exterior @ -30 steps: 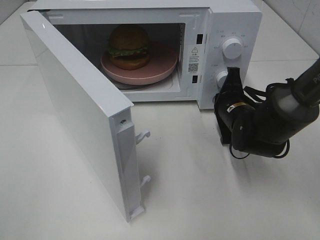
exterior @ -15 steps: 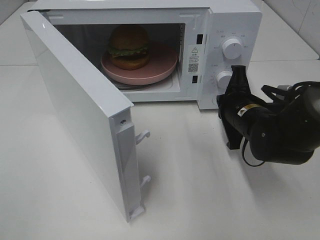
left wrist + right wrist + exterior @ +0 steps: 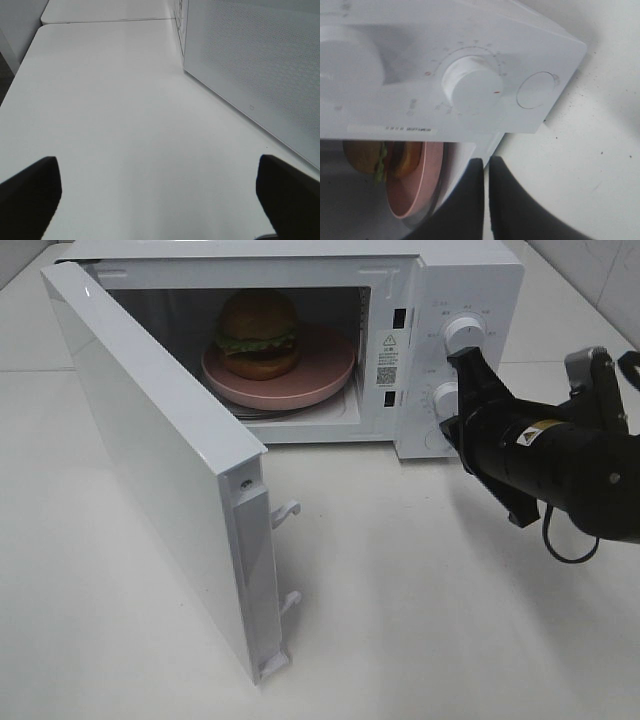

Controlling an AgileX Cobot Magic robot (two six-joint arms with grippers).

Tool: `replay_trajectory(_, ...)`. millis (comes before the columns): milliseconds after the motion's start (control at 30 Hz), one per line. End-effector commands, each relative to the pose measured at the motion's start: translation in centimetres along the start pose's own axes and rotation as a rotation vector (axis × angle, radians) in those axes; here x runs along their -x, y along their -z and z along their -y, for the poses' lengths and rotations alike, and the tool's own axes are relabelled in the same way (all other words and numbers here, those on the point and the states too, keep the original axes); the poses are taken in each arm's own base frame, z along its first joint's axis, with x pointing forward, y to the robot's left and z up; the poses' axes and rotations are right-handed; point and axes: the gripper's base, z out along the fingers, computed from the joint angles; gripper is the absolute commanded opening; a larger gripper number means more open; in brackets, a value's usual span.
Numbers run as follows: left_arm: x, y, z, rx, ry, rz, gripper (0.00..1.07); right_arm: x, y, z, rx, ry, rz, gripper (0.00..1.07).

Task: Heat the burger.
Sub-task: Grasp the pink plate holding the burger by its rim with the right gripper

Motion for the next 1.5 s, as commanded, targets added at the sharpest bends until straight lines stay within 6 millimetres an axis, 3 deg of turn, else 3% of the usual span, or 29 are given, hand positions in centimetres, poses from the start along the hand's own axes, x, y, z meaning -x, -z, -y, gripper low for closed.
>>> replay_trajectory(33, 0.0, 0.2, 0.0, 0.0, 0.002, 0.029, 0.98, 0.1, 0.7, -0.8, 0.012, 0.175, -0.031, 0.05)
replay_trajectory(100, 0.0, 0.2, 0.0, 0.0, 0.002, 0.029, 0.98, 0.4, 1.6, -1.7, 0.027, 0.353, -0.046, 0.06)
replay_trajectory(200, 0.0, 0.2, 0.0, 0.0, 0.002, 0.029, 0.98, 0.5, 2.2, -2.2, 0.034, 0.483, -0.069, 0.06)
replay_trajectory(600, 0.0, 0.2, 0.0, 0.0, 0.002, 0.029, 0.98, -0.1, 4.1, -3.4, -0.005, 0.85, -0.293, 0.08)
replay_trajectory(933, 0.0, 0.2, 0.0, 0.0, 0.002, 0.029, 0.98, -0.9, 4.3, -5.9, 0.031, 1.167, -0.533, 0.1)
replay_trajectory(1067, 0.0, 0.2, 0.0, 0.0, 0.002, 0.029, 0.98, -0.7, 4.3, -7.2, 0.074, 1.382, -0.587, 0.12)
replay_trajectory(1100, 0.0, 0.2, 0.0, 0.0, 0.002, 0.029, 0.98, -0.7, 4.3, -7.2, 0.074, 1.382, -0.587, 0.12)
replay_trajectory(1133, 0.0, 0.2, 0.0, 0.0, 0.002, 0.029, 0.98, -0.6, 4.4, -7.4, 0.087, 1.53, -0.61, 0.12)
replay_trajectory(1200, 0.0, 0.2, 0.0, 0.0, 0.002, 0.029, 0.98, -0.5, 4.4, -7.4, 0.094, 1.603, -0.618, 0.12)
replay_trajectory(1267, 0.0, 0.2, 0.0, 0.0, 0.002, 0.029, 0.98, 0.0, 4.3, -7.4, 0.113, 1.823, -0.617, 0.13)
replay_trajectory(1333, 0.0, 0.2, 0.0, 0.0, 0.002, 0.029, 0.98, 0.2, 4.2, -7.4, 0.124, 1.926, -0.605, 0.14)
replay_trajectory(1500, 0.0, 0.2, 0.0, 0.0, 0.002, 0.029, 0.98, 0.4, 4.2, -7.4, 0.137, 2.045, -0.599, 0.14)
